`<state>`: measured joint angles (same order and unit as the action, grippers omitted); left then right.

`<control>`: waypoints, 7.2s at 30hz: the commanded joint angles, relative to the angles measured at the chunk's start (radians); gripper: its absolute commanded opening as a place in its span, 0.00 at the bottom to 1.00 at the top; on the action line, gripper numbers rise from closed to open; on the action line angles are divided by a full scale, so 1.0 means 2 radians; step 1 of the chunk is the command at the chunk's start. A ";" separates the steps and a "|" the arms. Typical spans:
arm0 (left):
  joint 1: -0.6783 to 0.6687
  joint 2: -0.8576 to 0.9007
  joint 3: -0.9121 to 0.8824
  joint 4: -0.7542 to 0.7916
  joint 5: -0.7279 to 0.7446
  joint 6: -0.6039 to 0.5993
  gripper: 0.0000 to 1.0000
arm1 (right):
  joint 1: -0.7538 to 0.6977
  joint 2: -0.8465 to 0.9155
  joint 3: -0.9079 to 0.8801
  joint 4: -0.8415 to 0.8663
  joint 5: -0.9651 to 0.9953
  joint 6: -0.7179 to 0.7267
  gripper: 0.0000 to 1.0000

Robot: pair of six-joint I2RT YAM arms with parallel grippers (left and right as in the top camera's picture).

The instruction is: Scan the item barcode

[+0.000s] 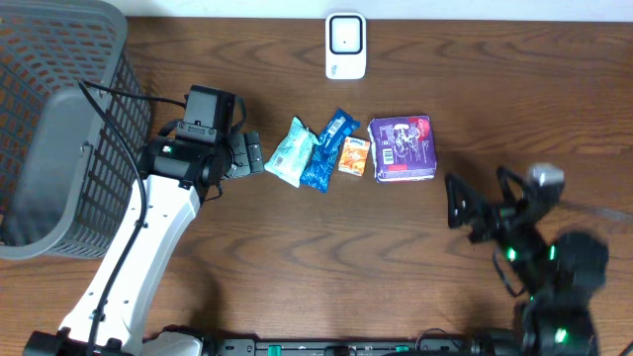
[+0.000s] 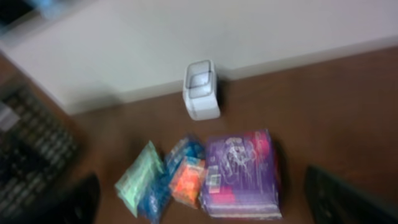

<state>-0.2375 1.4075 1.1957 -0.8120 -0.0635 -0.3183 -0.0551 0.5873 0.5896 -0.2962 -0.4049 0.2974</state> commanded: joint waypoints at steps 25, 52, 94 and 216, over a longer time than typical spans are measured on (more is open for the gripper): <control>0.001 0.002 0.004 -0.001 -0.008 -0.008 0.98 | -0.031 0.616 0.329 -0.154 -0.113 -0.159 0.73; 0.001 0.002 0.004 -0.001 -0.008 -0.008 0.98 | -0.055 0.652 0.373 -0.161 -0.012 -0.144 0.01; 0.001 0.002 0.004 -0.001 -0.008 -0.008 0.98 | 0.113 0.671 0.570 -0.281 0.394 -0.035 0.86; 0.001 0.002 0.004 -0.001 -0.008 -0.008 0.98 | 0.211 0.665 0.391 -0.160 0.054 0.020 0.55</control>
<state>-0.2371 1.4075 1.1957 -0.8112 -0.0666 -0.3187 0.3393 1.9141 1.3788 -0.6327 -0.2821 0.2920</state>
